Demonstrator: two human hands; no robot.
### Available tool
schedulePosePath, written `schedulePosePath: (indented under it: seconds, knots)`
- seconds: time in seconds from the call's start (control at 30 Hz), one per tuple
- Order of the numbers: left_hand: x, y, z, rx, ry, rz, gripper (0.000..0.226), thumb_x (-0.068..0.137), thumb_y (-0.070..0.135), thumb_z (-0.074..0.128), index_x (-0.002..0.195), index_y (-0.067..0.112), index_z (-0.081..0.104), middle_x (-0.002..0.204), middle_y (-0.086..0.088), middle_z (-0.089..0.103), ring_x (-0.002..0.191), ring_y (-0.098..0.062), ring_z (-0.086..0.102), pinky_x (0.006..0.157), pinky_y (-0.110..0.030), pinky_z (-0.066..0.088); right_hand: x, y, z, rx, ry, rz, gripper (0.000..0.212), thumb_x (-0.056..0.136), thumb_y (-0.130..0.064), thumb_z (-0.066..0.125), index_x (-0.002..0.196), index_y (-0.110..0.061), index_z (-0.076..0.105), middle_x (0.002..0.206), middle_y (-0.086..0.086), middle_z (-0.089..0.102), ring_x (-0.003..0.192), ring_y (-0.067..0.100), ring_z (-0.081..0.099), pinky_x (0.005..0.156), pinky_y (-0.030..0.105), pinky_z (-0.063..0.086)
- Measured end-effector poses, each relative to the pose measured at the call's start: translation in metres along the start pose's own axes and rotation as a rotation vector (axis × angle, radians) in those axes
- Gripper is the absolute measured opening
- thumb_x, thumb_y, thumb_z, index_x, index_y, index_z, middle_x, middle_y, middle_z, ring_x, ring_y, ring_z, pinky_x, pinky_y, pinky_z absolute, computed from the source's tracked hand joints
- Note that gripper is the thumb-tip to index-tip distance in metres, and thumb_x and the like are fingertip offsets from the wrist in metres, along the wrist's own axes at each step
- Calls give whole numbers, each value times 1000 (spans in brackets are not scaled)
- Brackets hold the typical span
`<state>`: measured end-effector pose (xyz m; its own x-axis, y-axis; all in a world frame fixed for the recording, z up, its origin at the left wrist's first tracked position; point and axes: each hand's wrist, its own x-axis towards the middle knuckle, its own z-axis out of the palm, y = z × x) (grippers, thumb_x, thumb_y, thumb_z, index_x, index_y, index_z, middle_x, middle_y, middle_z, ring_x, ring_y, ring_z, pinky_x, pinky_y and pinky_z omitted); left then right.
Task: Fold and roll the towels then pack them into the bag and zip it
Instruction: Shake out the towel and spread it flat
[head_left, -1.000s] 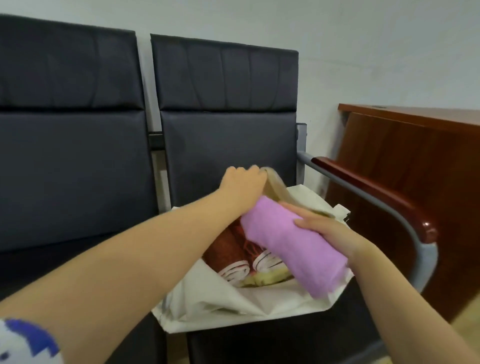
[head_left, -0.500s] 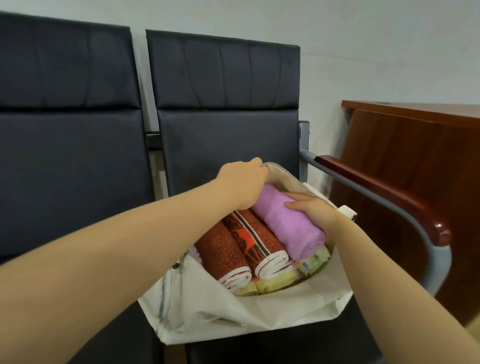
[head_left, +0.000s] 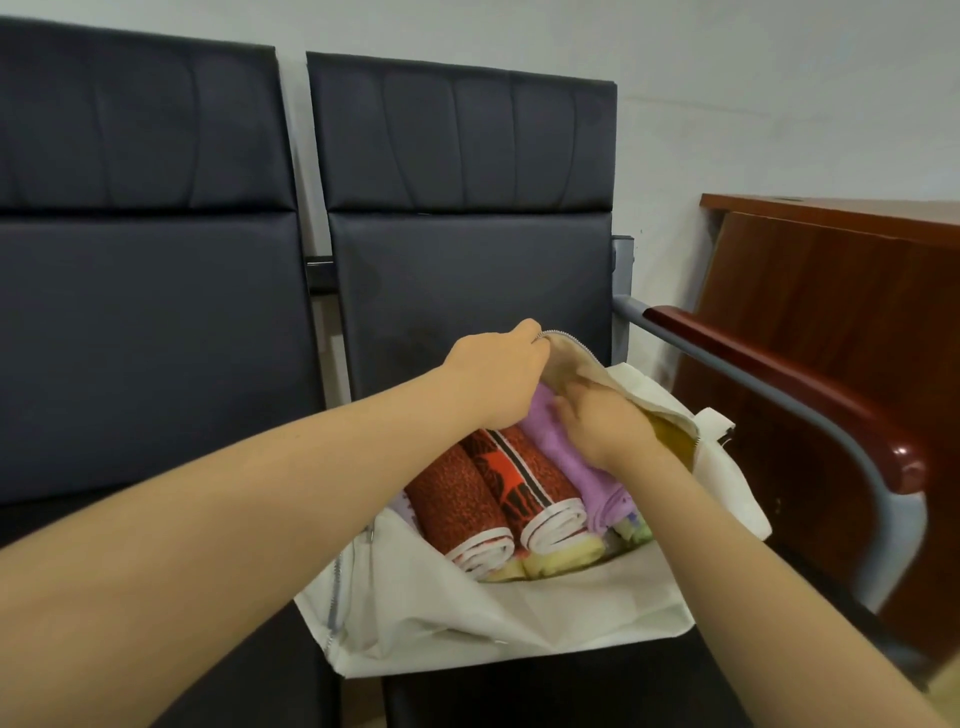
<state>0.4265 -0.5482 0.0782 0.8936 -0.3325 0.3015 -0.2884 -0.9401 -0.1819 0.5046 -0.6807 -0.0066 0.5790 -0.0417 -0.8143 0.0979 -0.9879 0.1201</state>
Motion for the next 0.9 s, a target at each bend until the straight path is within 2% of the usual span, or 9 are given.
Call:
schedulePosePath:
  seconds: [0.07,0.1,0.2,0.3,0.4,0.53,0.7,0.8,0.9]
  knots:
    - [-3,-1,0,20,-15,19,39,93,19,47,132,14,42,133,-2,37,87,-24,56,57,-35,35,-10,5,16,111,801,-386,55,103,-45,26,153,-22,24,161,6,17,147,25,16,121,41,9]
    - [-6,-1,0,32,-21,33,41,93,20,48,133,15,41,134,-3,36,88,-24,56,58,-36,37,-15,3,23,154,970,-442,56,103,-46,23,155,-23,17,162,3,10,148,24,12,121,39,8]
    - [-19,-5,5,55,-47,73,56,92,18,49,144,20,28,141,-7,31,97,-25,55,65,-37,46,-25,-3,33,95,963,-467,53,104,-41,27,153,-21,22,160,4,21,141,24,31,116,38,23]
    - [-41,-13,8,116,-61,135,73,92,15,45,152,27,4,154,-8,18,111,-27,49,80,-36,46,-63,-16,30,63,1109,-607,33,101,-24,40,130,-17,54,127,5,59,103,19,60,88,30,47]
    - [-67,-25,0,237,45,72,78,93,22,43,152,20,-8,155,-7,22,116,-26,50,85,-36,40,-110,-37,40,-96,1268,-561,26,99,-26,41,101,-17,65,93,2,67,76,17,60,64,27,44]
    - [-108,-40,-17,202,100,-148,74,94,41,40,152,12,4,134,-3,47,110,-25,53,84,-37,39,-172,-78,54,-92,1400,-514,24,97,-26,38,80,-20,52,69,-5,51,64,17,51,51,27,33]
    - [-181,-88,-36,169,76,-330,54,93,40,43,137,11,35,123,-4,54,105,-24,54,80,-36,40,-198,-158,76,-115,1248,-649,16,100,-23,38,99,-18,53,91,-1,50,79,19,49,66,32,38]
    - [-244,-121,-28,147,-3,-464,65,93,41,44,146,9,24,130,-6,50,113,-25,51,87,-37,40,-194,-223,100,-139,1179,-806,25,101,-26,39,119,-16,54,112,3,56,91,21,57,77,36,50]
    - [-317,-151,-4,79,-80,-665,73,93,43,44,150,7,15,137,-7,46,120,-26,48,94,-38,39,-194,-300,134,-214,1066,-921,28,100,-26,40,123,-16,54,120,4,55,98,23,58,78,36,50]
